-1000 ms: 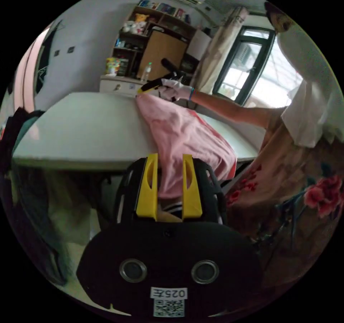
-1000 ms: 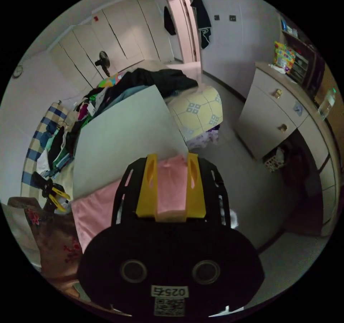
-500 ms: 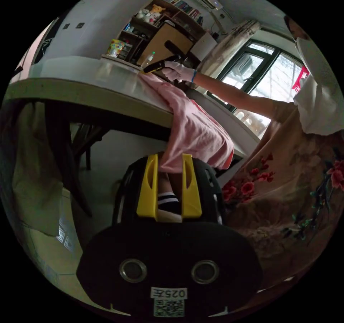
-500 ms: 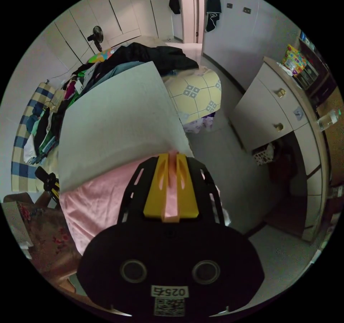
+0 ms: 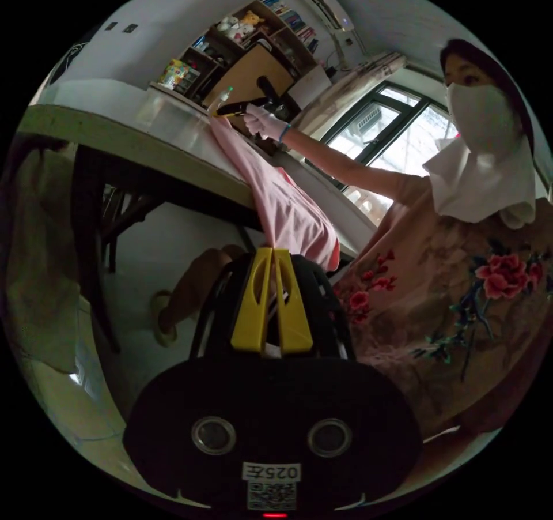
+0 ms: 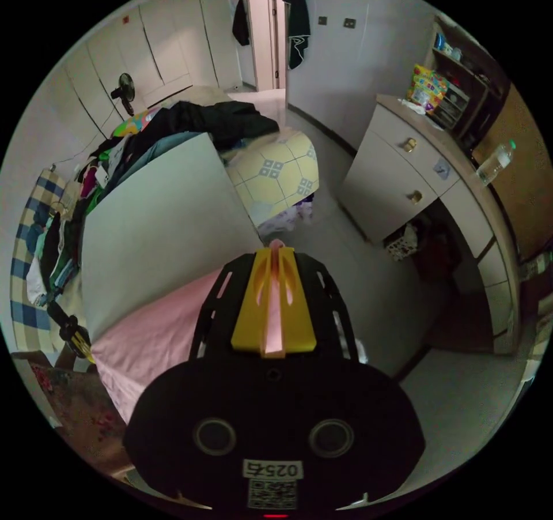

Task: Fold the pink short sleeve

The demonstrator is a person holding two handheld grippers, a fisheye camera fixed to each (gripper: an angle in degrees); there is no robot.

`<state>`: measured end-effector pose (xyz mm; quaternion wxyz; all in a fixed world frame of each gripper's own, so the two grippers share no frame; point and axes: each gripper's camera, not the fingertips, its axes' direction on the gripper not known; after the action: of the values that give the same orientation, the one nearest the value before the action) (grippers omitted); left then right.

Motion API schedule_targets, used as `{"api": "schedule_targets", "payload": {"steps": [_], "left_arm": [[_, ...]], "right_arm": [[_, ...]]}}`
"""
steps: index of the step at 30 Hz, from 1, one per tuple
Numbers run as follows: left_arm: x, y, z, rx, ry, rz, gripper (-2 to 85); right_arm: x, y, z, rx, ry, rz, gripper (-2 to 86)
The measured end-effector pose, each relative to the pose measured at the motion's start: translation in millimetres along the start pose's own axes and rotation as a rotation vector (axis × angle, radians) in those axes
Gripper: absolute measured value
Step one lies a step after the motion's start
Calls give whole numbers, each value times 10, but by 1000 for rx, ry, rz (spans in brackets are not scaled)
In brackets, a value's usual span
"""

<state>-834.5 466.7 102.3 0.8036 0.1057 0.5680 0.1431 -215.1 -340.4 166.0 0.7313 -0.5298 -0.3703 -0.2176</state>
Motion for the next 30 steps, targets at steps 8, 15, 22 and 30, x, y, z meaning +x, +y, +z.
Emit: {"api": "schedule_targets", "payload": {"steps": [8, 15, 22, 30], "left_arm": [[26, -419, -219, -8, -116, 2, 6], [377, -1224, -814, 245, -179, 207, 57], [-172, -2572, 313, 127, -98, 186, 103], [-1737, -3169, 1755, -275, 26, -166, 140]], "right_arm": [[468, 681, -145, 202, -268, 142, 65], [-96, 2613, -1741, 724, 51, 42, 120], [-708, 4654, -2647, 1101, 147, 355, 67], [827, 5012, -1308, 500, -360, 635, 213]]}}
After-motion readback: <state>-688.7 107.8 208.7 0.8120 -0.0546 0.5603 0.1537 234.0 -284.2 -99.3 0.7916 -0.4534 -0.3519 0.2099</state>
